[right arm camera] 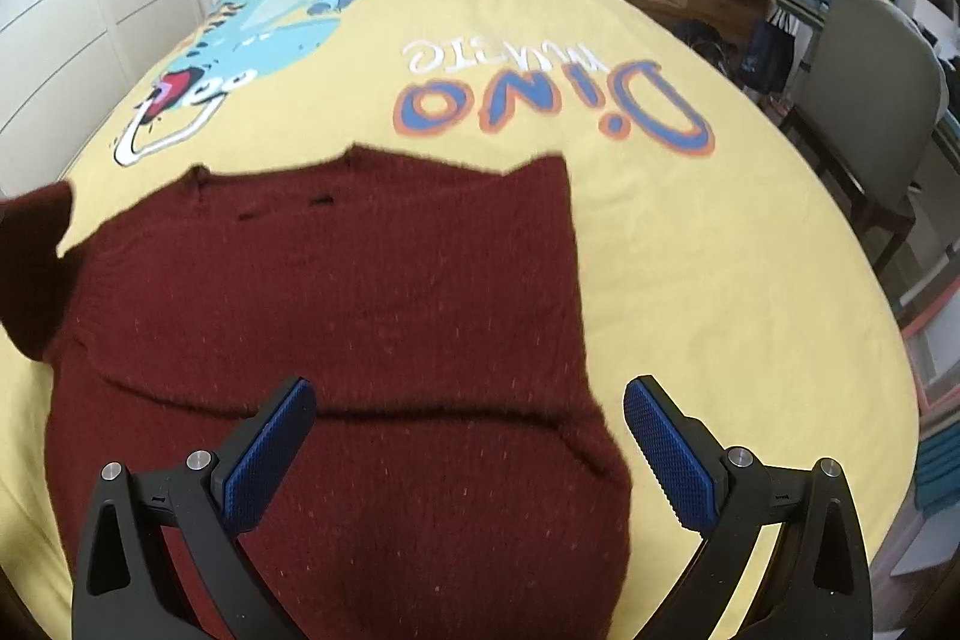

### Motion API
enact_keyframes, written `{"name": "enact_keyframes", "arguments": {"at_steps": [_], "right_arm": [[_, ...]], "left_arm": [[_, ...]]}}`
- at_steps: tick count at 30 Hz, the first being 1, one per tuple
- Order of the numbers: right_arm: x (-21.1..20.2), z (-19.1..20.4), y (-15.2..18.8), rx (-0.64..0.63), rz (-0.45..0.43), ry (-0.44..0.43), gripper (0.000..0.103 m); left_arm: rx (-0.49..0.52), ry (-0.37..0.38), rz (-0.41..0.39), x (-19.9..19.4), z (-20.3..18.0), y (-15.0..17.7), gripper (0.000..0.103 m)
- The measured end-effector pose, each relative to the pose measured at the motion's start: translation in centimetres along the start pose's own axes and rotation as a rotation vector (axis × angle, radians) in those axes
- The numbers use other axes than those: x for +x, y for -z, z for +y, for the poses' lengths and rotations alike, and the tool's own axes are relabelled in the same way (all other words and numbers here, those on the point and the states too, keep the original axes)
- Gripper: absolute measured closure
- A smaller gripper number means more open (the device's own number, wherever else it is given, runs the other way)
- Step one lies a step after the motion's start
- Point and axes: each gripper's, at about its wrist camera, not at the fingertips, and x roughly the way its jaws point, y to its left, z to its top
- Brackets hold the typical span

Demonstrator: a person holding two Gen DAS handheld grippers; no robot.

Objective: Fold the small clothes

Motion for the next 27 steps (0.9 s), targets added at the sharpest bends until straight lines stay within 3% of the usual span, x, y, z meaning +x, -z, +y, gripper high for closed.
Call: {"name": "enact_keyframes", "arguments": {"at_steps": [3,10,17,27], "right_arm": [[-0.4,-0.3,-1.3,-0.006,-0.009,0.013,0.001],[-0.8,-1.4,-2.4,0.014,-0.009,0.019,0.001],[0.1,-2.2,-0.6,0.025,0.037,0.025,0.001],[2.4,-2.5,2.3,0.051,0.122,0.006,0.001]], "left_arm": [[0.064,0.036,0.028,3.7,-4.9,-1.3,0.095],[0.164,0.030,0.139,11.8,-12.5,3.2,0.095],[0.228,-0.075,0.223,17.5,-14.2,8.5,0.095],[0.252,-0.150,0.262,20.3,-13.8,10.3,0.092]]}}
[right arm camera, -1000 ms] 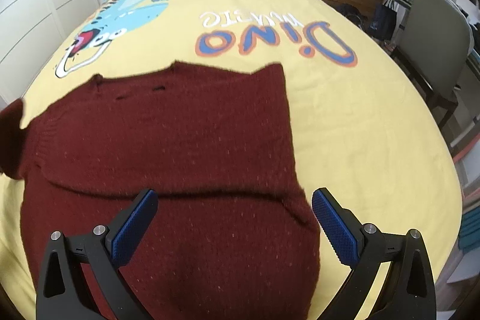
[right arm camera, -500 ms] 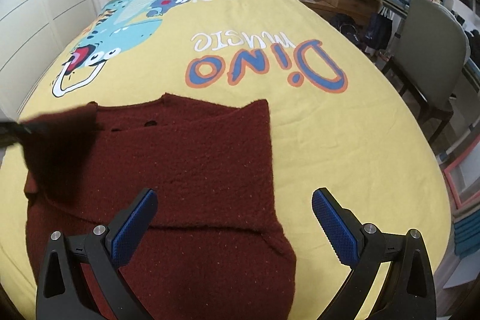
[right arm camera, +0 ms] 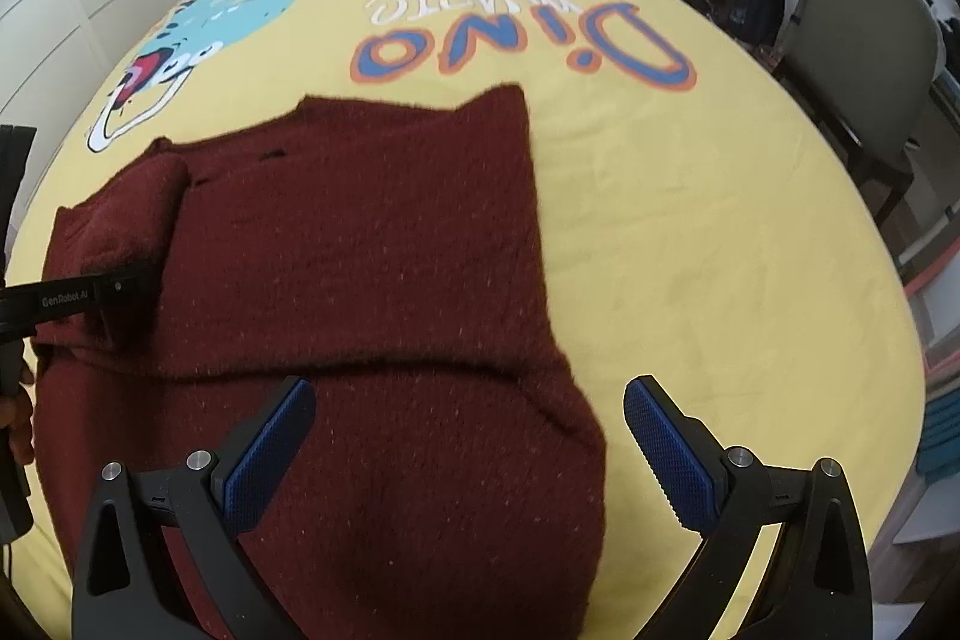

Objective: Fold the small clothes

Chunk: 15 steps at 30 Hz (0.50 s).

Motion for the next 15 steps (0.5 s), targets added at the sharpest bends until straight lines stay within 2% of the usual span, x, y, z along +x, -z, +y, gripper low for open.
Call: {"name": "enact_keyframes", "arguments": {"at_steps": [3,5,6,8,11,15], "right_arm": [[0.1,0.0,0.4,0.001,0.009,-0.003,0.001],[0.1,-0.1,0.6,0.003,0.011,-0.003,0.001],[0.0,-0.1,0.7,0.005,0.010,-0.004,0.001],[-0.2,-0.2,0.8,0.010,0.006,-0.006,0.001],[-0.3,-0.4,0.8,0.015,0.002,-0.008,0.001],[-0.4,-0.7,1.1,0.014,0.000,-0.012,0.001]], "left_arm": [[-0.007,-0.007,0.006,-0.1,-0.1,0.0,0.079],[-0.010,-0.003,0.017,-0.3,-0.1,0.1,0.053],[-0.008,-0.006,0.026,-0.5,-0.2,0.3,0.046],[0.000,0.011,0.040,-0.9,-0.3,0.8,0.021],[0.027,0.030,0.066,-1.5,-0.3,1.4,0.012],[0.085,0.024,0.096,-2.2,0.4,2.5,0.010]]}}
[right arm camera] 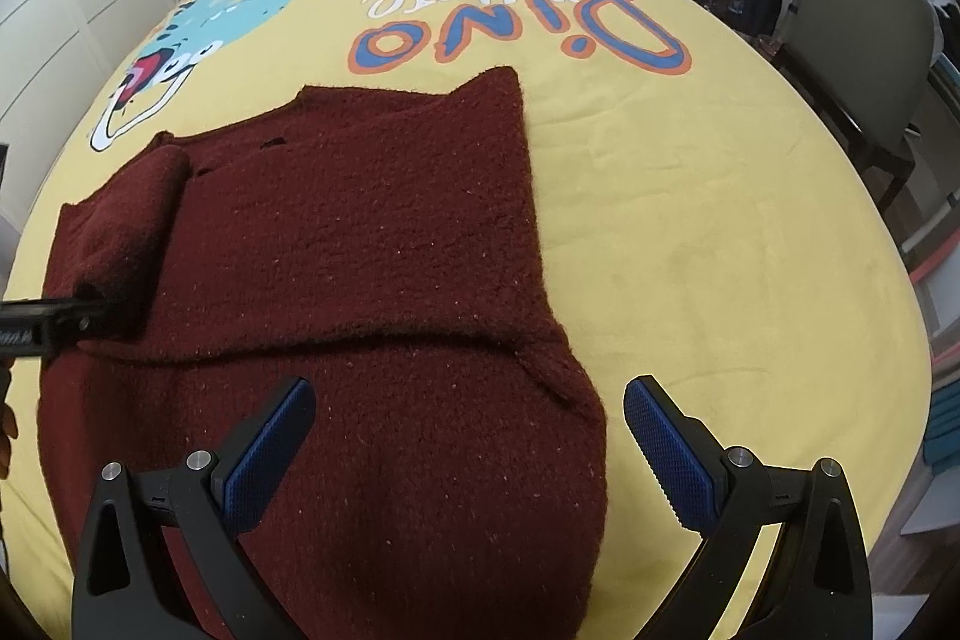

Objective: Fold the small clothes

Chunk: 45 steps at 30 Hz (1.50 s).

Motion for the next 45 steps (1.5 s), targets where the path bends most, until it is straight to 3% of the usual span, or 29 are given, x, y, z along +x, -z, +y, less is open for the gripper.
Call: {"name": "enact_keyframes", "arguments": {"at_steps": [2,10,15,19,26,30,33,36,38,39,41,45], "right_arm": [[0.0,-0.1,0.2,0.004,0.003,-0.002,0.001],[0.4,0.0,0.8,0.004,0.021,-0.001,0.001],[0.4,0.7,0.7,-0.008,0.022,-0.006,0.001],[0.6,1.6,0.7,-0.021,0.028,-0.008,0.001],[1.2,3.5,0.9,-0.070,0.052,-0.001,0.001],[1.4,4.8,0.8,-0.099,0.063,0.011,0.001],[1.4,6.1,0.2,-0.123,0.056,0.013,0.001],[1.2,8.4,-0.7,-0.170,0.044,0.003,0.001],[1.0,10.2,-1.4,-0.207,0.034,-0.009,0.001],[0.8,11.5,-1.9,-0.230,0.025,-0.018,0.001],[0.5,14.1,-3.0,-0.272,0.007,-0.044,0.001],[-0.4,19.7,-5.0,-0.362,-0.025,-0.119,0.001]], "left_arm": [[0.014,-0.007,0.003,-0.5,0.9,0.8,0.002],[-0.013,-0.085,-0.015,-2.8,6.9,4.5,0.001],[-0.123,-0.168,-0.026,-3.0,12.3,5.8,0.001],[-0.198,-0.178,-0.009,-2.0,15.5,6.1,0.002],[-0.162,-0.199,-0.024,0.4,16.2,4.5,0.002],[-0.150,-0.171,-0.022,1.5,16.3,4.4,0.004],[-0.119,-0.133,-0.052,1.4,16.1,4.7,0.019],[-0.096,-0.081,-0.073,1.4,16.1,4.4,0.044],[-0.079,-0.045,-0.081,1.0,15.6,4.4,0.076],[-0.077,-0.023,-0.081,1.0,15.6,4.3,0.083],[-0.077,-0.003,-0.086,0.7,15.6,4.0,0.088],[-0.077,0.024,-0.107,-0.1,16.2,4.6,0.089]]}}
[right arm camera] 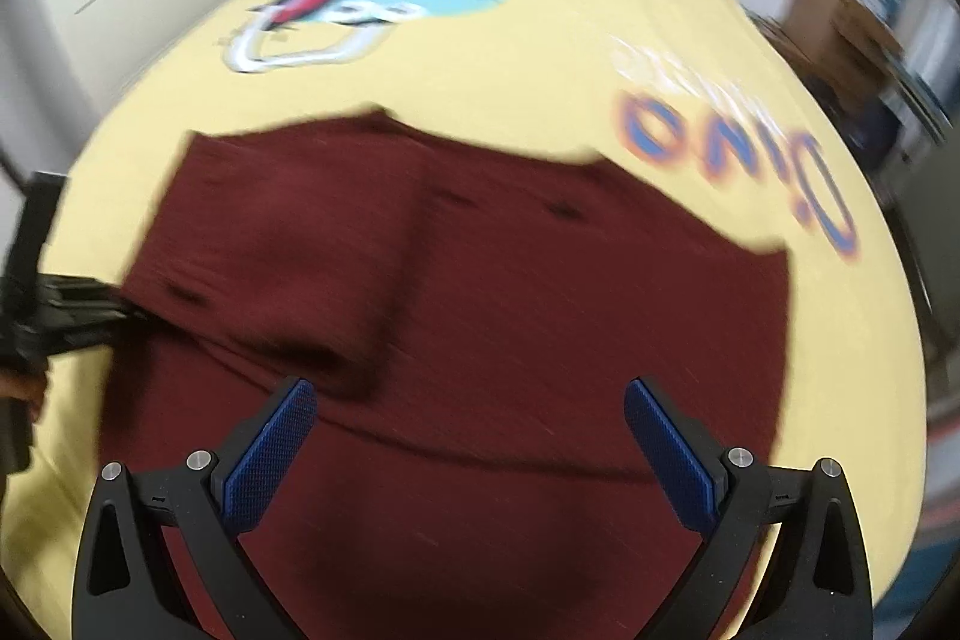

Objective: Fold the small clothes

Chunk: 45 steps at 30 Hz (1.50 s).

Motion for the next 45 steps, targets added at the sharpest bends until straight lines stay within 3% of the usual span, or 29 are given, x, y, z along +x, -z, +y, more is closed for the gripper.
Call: {"name": "enact_keyframes", "arguments": {"at_steps": [5,8,11,16,20,23,25,26,27,29,37,45], "right_arm": [[1.6,5.5,-3.2,-0.140,-0.004,-0.031,0.001],[3.5,8.5,-4.2,-0.219,0.029,-0.062,0.001],[5.7,11.2,-4.7,-0.286,0.067,-0.065,0.001],[9.0,13.6,-4.7,-0.331,0.136,-0.102,0.001],[11.1,13.9,-4.3,-0.336,0.182,-0.080,0.002],[11.9,13.1,-4.3,-0.293,0.190,-0.092,0.014],[11.7,12.3,-4.6,-0.263,0.185,-0.078,0.040],[11.6,11.8,-4.8,-0.248,0.180,-0.059,0.061],[11.4,11.4,-5.0,-0.237,0.179,-0.070,0.076],[10.9,10.3,-5.4,-0.189,0.177,-0.117,0.090],[6.3,3.9,-5.5,0.025,0.067,-0.147,0.093],[2.6,-3.6,-3.6,0.187,0.019,-0.076,0.093]], "left_arm": [[-0.032,0.031,0.011,1.1,1.9,0.3,0.089],[-0.078,0.066,0.015,1.6,2.1,-0.1,0.089],[-0.057,0.051,0.008,0.9,2.2,0.3,0.089],[-0.076,0.059,0.002,0.3,2.7,0.9,0.089],[-0.072,0.056,0.000,-0.2,3.2,1.3,0.089],[-0.065,0.044,0.001,-0.1,3.0,1.2,0.089],[-0.064,0.041,0.002,0.1,2.7,1.1,0.089],[-0.063,0.041,0.003,0.2,2.6,1.0,0.089],[-0.064,0.042,0.004,0.4,2.4,0.7,0.089],[-0.070,0.043,0.007,0.2,2.8,0.9,0.089],[-0.064,0.023,0.009,0.3,2.5,0.8,0.089],[-0.025,-0.032,0.009,-0.4,1.0,0.9,0.089]]}}
